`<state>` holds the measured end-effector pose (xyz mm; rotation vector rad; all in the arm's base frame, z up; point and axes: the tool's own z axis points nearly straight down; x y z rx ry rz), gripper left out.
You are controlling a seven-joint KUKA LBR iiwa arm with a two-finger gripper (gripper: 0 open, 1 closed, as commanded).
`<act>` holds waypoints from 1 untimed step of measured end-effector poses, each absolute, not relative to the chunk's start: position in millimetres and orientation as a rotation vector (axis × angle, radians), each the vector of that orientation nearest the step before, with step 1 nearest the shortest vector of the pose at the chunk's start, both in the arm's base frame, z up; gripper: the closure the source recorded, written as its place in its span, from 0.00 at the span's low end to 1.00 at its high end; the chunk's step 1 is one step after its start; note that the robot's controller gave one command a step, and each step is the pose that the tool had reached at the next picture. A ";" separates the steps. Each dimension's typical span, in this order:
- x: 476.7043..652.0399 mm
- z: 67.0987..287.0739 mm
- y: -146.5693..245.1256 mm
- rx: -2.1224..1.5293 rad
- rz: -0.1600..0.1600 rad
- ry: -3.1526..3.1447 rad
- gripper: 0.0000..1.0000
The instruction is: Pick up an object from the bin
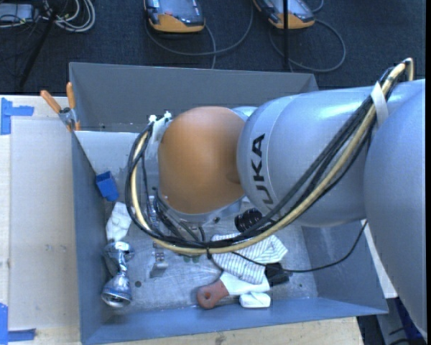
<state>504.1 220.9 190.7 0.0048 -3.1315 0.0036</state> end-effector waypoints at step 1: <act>506.1 195.1 219.9 -0.001 0.001 -3.139 0.00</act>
Offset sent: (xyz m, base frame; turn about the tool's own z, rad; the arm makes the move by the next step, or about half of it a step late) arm 0.0196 -0.1175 -0.0914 -0.1051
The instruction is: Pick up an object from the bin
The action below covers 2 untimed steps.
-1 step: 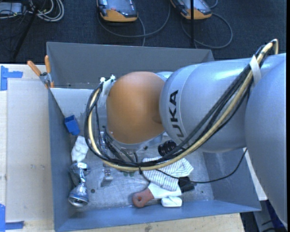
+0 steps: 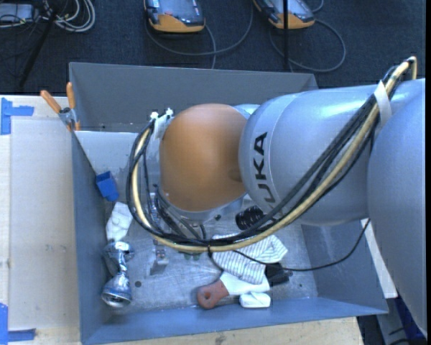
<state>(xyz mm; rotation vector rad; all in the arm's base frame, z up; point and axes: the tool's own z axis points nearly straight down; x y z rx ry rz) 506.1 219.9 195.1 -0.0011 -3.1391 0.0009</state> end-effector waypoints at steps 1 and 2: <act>507.5 189.6 214.0 0.031 -0.007 -3.146 0.00; 537.8 78.2 170.3 0.008 -0.006 -3.133 1.00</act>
Offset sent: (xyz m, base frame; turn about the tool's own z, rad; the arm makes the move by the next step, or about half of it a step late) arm 0.0315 -0.0533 -0.1234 -0.0053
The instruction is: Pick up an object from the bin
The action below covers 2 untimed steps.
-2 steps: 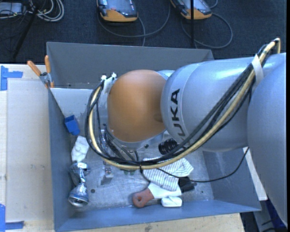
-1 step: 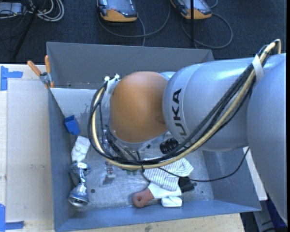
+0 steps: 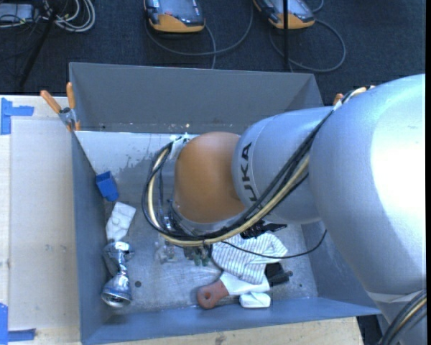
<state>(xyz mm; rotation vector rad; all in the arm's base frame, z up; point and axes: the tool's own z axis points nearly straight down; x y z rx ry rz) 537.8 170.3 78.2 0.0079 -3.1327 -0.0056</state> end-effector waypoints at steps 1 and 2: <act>538.1 78.2 170.3 0.007 -0.006 -3.134 1.00; 540.0 84.9 164.6 -0.090 -0.004 -3.136 1.00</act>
Offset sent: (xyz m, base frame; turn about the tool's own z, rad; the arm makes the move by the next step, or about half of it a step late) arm 0.0252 -0.0376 0.1001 0.4754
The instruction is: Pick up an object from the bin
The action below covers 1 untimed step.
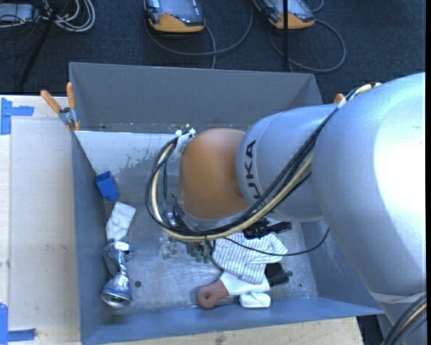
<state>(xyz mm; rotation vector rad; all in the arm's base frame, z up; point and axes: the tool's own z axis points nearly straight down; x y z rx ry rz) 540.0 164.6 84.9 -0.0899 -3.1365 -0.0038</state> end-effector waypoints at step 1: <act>551.1 131.2 177.1 -0.396 0.007 -3.114 1.00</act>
Offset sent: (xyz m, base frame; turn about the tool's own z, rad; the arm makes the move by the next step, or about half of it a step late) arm 0.0411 0.0048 0.0842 0.3375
